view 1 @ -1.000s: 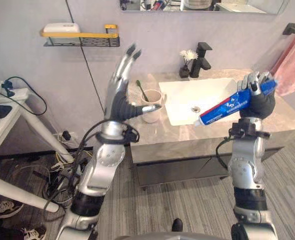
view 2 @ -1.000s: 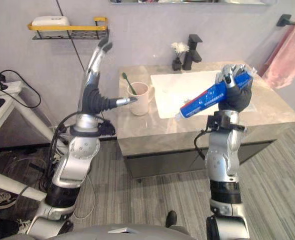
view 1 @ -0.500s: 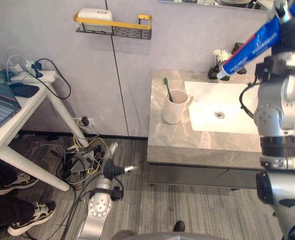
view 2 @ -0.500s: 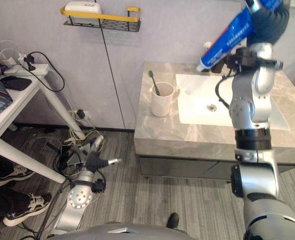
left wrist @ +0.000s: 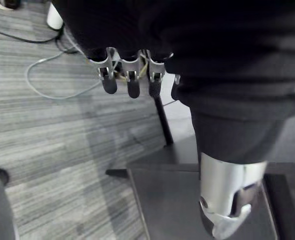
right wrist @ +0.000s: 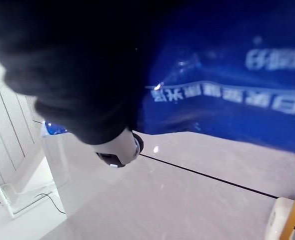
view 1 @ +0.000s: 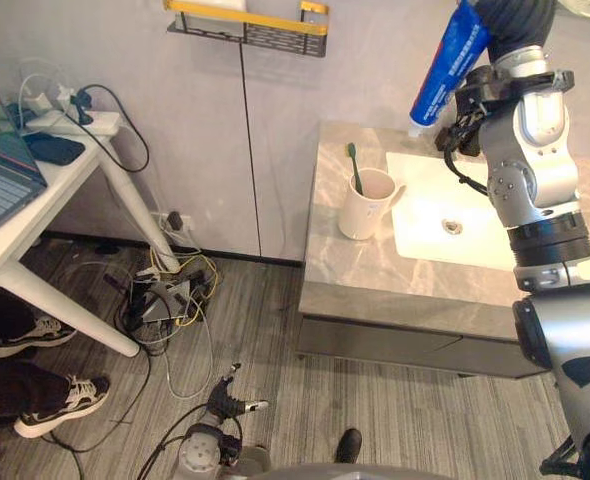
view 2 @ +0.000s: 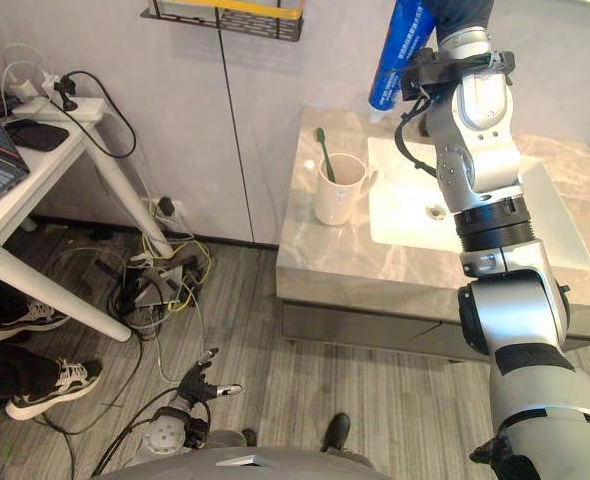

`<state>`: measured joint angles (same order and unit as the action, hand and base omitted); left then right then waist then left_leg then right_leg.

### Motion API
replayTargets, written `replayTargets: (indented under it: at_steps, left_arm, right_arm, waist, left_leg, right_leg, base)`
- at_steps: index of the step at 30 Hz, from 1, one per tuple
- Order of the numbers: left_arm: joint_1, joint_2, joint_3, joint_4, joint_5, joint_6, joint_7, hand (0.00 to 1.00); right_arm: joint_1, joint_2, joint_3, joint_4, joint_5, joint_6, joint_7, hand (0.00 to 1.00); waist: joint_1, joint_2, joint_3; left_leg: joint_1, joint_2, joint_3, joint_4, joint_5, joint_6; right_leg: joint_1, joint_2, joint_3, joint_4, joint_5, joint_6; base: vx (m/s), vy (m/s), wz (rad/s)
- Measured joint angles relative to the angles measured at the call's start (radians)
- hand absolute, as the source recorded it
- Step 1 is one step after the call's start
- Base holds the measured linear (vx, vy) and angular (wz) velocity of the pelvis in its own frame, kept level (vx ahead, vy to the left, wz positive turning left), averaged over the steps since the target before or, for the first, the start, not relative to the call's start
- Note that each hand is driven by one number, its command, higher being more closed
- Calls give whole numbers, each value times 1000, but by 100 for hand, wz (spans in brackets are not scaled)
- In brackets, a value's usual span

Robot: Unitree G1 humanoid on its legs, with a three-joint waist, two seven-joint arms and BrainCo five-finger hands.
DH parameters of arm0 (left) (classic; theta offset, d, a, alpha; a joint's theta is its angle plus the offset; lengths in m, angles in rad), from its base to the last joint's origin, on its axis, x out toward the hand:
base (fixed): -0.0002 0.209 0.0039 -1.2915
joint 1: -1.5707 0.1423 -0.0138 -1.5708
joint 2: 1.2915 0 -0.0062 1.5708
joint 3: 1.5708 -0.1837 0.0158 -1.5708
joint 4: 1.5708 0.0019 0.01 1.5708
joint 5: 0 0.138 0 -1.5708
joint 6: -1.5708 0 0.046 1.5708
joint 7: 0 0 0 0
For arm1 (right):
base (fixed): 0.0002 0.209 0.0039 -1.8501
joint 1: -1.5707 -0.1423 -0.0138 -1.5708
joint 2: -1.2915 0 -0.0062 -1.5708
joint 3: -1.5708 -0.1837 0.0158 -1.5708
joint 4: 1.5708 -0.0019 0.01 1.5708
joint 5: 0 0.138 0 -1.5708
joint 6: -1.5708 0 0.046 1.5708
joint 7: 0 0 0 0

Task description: Organize washtable

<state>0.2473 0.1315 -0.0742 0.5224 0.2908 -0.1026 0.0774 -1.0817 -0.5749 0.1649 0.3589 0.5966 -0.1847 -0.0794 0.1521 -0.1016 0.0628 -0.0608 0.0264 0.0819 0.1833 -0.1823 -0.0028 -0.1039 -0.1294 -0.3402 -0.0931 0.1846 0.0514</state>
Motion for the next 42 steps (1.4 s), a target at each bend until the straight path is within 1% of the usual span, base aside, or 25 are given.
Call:
replayTargets:
  at_steps: [2, 4, 5, 10, 14, 16, 21, 28, 32, 39, 42]
  left_arm:
    - [1, -4, 0, 11, 0, 4, 0, 0]
    - [-6, -8, 4, 28, 0, 10, 0, 0]
    - [-7, -8, 4, 28, 0, 10, 0, 0]
    - [-20, -9, 9, 27, 0, 10, 5, 0]
    - [-19, -12, 21, 27, 0, 11, 19, 0]
    - [-20, -16, 26, 27, -1, 11, 22, 0]
    - [-20, -16, 26, 27, -1, 10, 23, 0]
    - [-20, -16, 27, 27, -9, 10, 25, 0]
    - [-21, -16, 27, 28, -9, 10, 38, 0]
    - [-22, -17, 29, 26, -9, 10, 47, 0]
    - [-25, -17, 35, 25, -9, 10, 51, 0]
  right_arm:
    - [0, 0, 0, 2, -1, 0, -2, 100]
    - [0, 0, -1, 2, -37, 0, -8, 100]
    - [0, 0, -1, 2, -38, 0, -9, 100]
    - [-3, 2, -6, 2, -39, 2, -14, 100]
    - [-3, 4, -14, 2, -40, 2, -33, 100]
    - [-3, 4, -17, 3, -63, 2, -42, 100]
    - [-3, 10, -17, 6, -74, 2, -51, 100]
    - [-3, 43, -17, 10, -76, 2, -55, 100]
    - [-3, 45, -17, 14, -76, 2, -61, 100]
    - [-3, 72, -17, 13, -77, 2, -75, 100]
    - [-3, 78, -17, 14, -77, 2, -75, 100]
  waist:
    - [1, 0, 0]
    - [0, -2, 2]
    - [0, -3, 4]
    - [1, -9, 42]
    - [1, -9, 43]
    - [0, -6, 48]
    - [1, -5, 49]
    - [4, -5, 49]
    - [4, -5, 54]
    - [4, -6, 59]
    - [5, -11, 67]
  left_leg:
    - [0, 1, 0, 0, 0, 0]
    - [-1, 3, 1, 3, 0, 0]
    - [-1, 3, 2, 4, 0, 0]
    - [-6, 7, 14, 5, 0, 0]
    - [-19, 15, 18, 13, 1, -3]
    - [-20, 18, 18, 13, 2, -4]
    - [-19, 17, 18, 11, 2, -4]
    - [-22, 16, 20, 12, 2, -4]
    - [-23, 17, 21, 13, 2, -4]
    - [-26, 17, 22, 11, 2, -4]
    - [-26, 17, 22, 11, 2, -4]
  right_leg:
    - [0, 1, 0, 0, 0, 0]
    - [0, 2, 1, 0, 0, 0]
    - [0, 2, 2, 0, 0, 0]
    - [-4, 4, 8, 0, -1, -1]
    - [-21, 14, 13, 0, -2, -3]
    - [-23, 17, 14, 0, -2, -4]
    - [-23, 16, 17, 0, 2, -5]
    - [-26, 15, 24, 0, 3, -5]
    - [-28, 16, 25, 0, 3, -5]
    - [-33, 17, 26, 0, 3, -5]
    - [-33, 16, 26, 0, 3, -5]
  base:
    - [0, 0, 0]
    - [0, 0, 0]
    - [-28, -6, -4]
    - [-46, -9, -5]
    - [16, -32, -5]
    - [0, 0, 0]
    - [0, 0, 0]
    - [0, 0, 0]
    - [0, 0, 0]
    - [0, 0, 0]
    - [0, 0, 0]
